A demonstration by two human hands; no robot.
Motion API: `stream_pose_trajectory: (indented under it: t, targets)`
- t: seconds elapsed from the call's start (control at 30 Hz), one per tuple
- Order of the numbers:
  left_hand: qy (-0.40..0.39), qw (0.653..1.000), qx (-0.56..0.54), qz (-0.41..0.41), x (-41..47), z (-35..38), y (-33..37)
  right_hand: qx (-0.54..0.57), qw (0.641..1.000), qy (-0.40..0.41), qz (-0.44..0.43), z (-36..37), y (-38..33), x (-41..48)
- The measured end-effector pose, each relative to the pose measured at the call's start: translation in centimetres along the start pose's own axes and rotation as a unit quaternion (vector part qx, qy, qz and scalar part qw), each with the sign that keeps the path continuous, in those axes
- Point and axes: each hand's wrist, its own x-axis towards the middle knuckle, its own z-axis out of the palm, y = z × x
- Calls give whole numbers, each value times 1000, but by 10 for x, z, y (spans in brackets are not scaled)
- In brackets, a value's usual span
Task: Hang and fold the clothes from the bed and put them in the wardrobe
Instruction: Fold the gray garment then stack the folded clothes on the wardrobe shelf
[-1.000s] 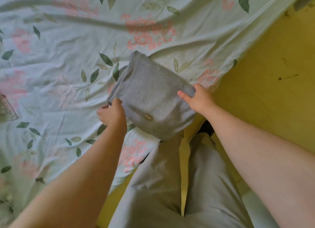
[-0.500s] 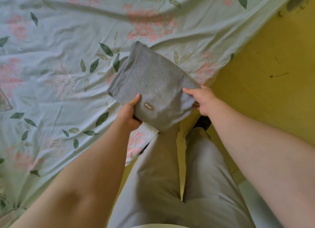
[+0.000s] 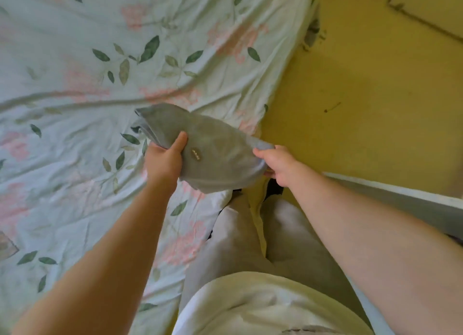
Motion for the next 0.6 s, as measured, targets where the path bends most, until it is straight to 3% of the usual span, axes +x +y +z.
stream_pose_trajectory:
  t: [0.2,0.3,0.4,0.5,0.57,0.6]
  targets:
    - [-204,957,140,151,-72,61,121,137,989,2,62,-54,17,-96]
    - [-284,892,243,254,-131,93,166,187,981,10,56,-83,25,-143]
    - [-383,766,346,384,-192,123,199,162,985,40,34,-117,35,-186]
    - [-446,601,445,492,-256,153,226,117,981,141,-59,-159,42,-232]
    - [-484,493,482,539,-296,175,234,120,946,246,-175,-187,50,-271]
    - [-498,446,498,552,-316,185,235,131,907,316,-245,-200,56,-291]
